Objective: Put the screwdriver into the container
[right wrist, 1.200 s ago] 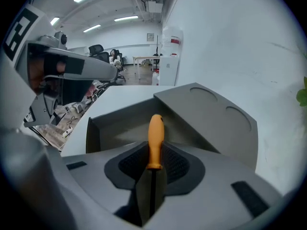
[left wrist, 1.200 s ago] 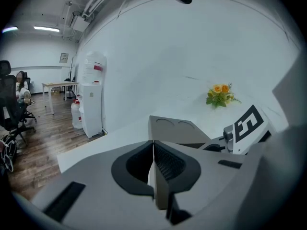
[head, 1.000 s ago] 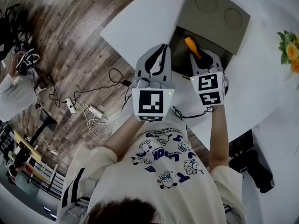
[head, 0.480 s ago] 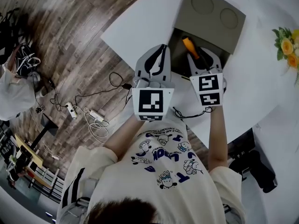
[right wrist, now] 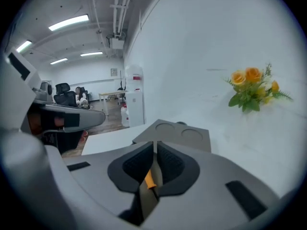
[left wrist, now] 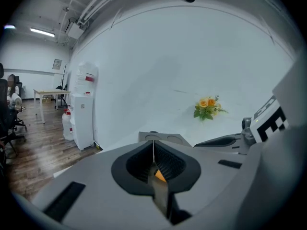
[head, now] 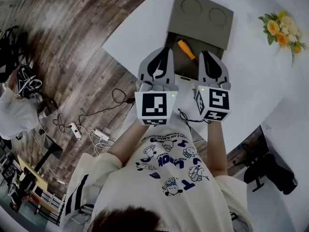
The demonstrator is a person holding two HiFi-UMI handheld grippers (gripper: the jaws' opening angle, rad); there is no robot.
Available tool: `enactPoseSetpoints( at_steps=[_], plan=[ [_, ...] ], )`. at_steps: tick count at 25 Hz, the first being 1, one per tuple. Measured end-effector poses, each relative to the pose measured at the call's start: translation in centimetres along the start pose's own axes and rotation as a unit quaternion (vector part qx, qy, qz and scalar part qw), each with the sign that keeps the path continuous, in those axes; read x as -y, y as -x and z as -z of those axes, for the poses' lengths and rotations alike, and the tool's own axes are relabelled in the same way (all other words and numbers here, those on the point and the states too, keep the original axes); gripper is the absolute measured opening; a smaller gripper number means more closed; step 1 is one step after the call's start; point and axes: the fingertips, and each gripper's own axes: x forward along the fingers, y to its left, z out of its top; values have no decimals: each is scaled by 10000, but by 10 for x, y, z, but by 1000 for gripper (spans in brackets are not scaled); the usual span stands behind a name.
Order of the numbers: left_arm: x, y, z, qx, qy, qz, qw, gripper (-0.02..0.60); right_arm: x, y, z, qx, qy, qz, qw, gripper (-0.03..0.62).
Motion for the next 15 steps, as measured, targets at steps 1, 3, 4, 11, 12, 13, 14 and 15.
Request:
enactPoseSetpoints(
  at_steps=[1, 3, 4, 11, 12, 13, 14, 15],
  plan=[
    [3, 2, -4, 63, -28, 31, 10000, 20, 1, 5, -4, 100, -54, 83, 9999, 43],
    [8, 3, -13, 221, -107, 112, 9996, 20, 2, 13, -12, 304, -173, 220, 9991, 43],
    [10, 4, -17, 287, -142, 151, 9994, 20, 1, 17, -16, 388, -245, 267, 9986, 43],
    [24, 20, -46, 664, -351, 334, 9966, 20, -7, 48, -37, 823, -427, 586, 9940, 41],
    [26, 22, -49, 702, -369, 349, 9962, 20, -7, 51, -39, 881, -444, 629, 9931, 40],
    [28, 24, -51, 735, -383, 367, 9959, 20, -7, 55, -41, 930, -457, 669, 9924, 40],
    [29, 25, -53, 763, -396, 386, 9955, 20, -7, 59, -43, 967, -466, 707, 9917, 40],
    [31, 27, -54, 789, -410, 408, 9952, 20, -6, 61, -45, 993, -475, 744, 9911, 38]
  ],
)
